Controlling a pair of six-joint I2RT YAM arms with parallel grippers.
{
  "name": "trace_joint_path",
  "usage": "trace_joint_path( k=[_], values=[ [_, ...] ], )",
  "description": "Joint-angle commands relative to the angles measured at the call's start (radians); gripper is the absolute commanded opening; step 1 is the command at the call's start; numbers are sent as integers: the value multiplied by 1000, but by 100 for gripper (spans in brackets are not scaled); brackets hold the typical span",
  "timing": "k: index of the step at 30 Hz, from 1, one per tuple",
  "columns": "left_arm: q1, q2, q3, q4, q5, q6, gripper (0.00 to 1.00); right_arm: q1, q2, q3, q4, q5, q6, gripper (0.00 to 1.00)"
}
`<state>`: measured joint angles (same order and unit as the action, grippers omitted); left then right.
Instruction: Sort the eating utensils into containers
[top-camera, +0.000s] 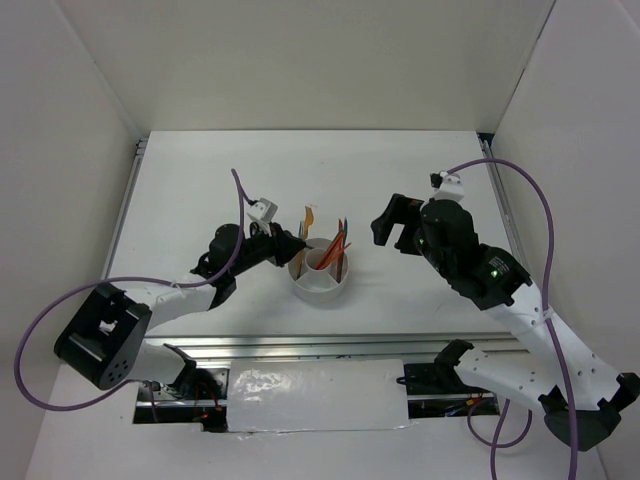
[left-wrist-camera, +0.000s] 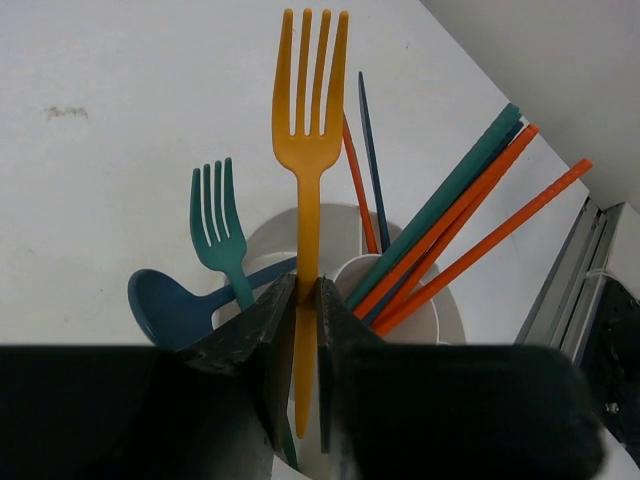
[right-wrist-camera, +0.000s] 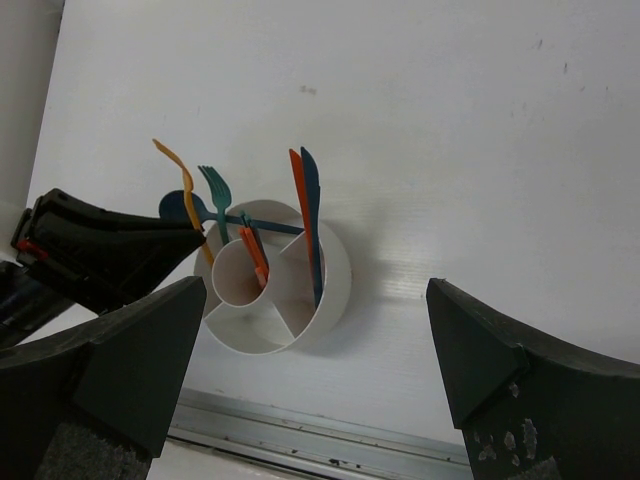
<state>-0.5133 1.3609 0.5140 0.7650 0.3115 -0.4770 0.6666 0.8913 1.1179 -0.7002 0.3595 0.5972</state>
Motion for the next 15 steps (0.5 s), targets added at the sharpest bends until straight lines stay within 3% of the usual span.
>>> trace_joint_path(
  k=[1, 7, 15],
  values=[
    [-5, -25, 0, 19, -9, 12, 28, -2, -5, -6, 8, 16, -7, 100],
    [-5, -51, 6, -44, -25, 40, 43, -2, 15, -7, 21, -14, -2, 100],
    [-8, -170, 96, -180, -15, 67, 44, -4, 64, -39, 33, -122, 33, 100]
  ],
)
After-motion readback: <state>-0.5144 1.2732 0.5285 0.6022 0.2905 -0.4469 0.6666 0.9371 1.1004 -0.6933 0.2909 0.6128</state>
